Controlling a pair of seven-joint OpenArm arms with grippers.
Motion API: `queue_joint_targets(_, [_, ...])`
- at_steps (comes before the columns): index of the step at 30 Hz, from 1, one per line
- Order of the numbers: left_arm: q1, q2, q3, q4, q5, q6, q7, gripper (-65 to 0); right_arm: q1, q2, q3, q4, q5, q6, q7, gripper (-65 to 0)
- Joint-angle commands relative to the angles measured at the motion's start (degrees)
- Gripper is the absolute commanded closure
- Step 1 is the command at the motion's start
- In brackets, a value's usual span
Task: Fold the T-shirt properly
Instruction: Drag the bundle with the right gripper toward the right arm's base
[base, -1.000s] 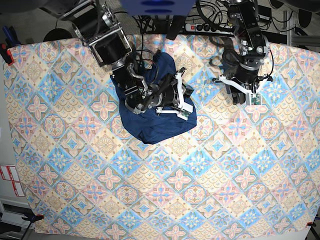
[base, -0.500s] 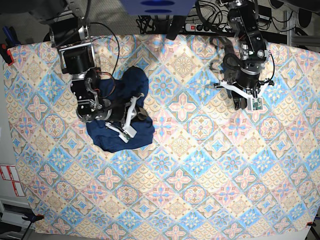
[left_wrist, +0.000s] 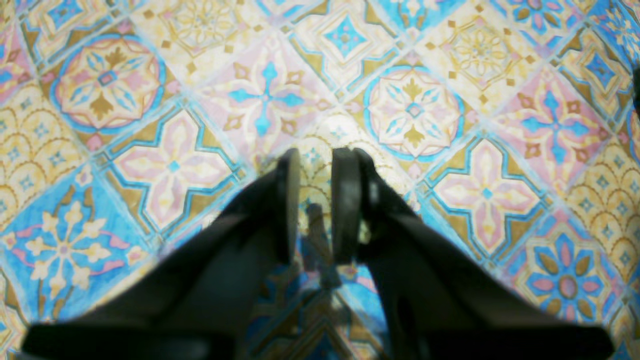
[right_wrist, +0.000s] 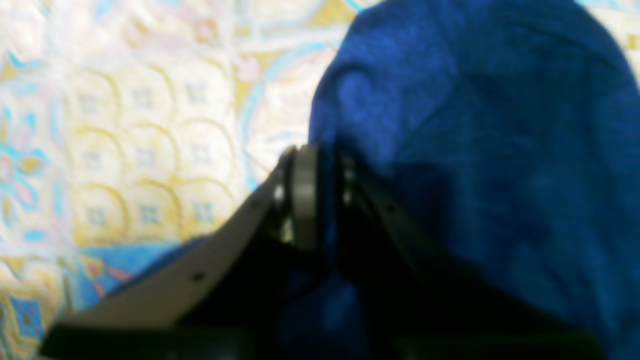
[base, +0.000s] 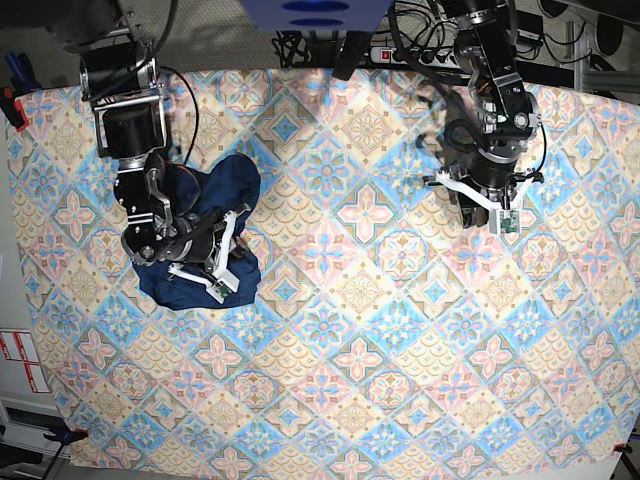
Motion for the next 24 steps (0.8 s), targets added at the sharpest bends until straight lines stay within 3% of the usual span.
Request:
queue_joint_targets(1, [-0.2,-0.2,0.0,0.9,-0.5,0.1,-1.0,-10.7,1.4,0.5,0.5,3.8,1.0,0.0,0.5,-6.3])
queue_joint_targets(11, [-0.3,-0.2,0.1,0.8,-0.5,-0.1,-1.0,-10.7,-12.2,0.4,10.3,29.7,0.9,0.0,-9.1,-6.3])
queue_joint_targets(18, [-0.5,-0.2,0.1,0.8,-0.5,-0.1,-1.0,-10.7,-17.2,0.4,15.4,31.0,0.8,0.0,-9.1,-6.3])
queue_joint_targets(24, [-0.5,-0.2,0.1,0.8,-0.5,-0.2,-1.0,-10.7,-20.0,0.4,15.6,30.8,0.8,0.0,-9.1,-6.3])
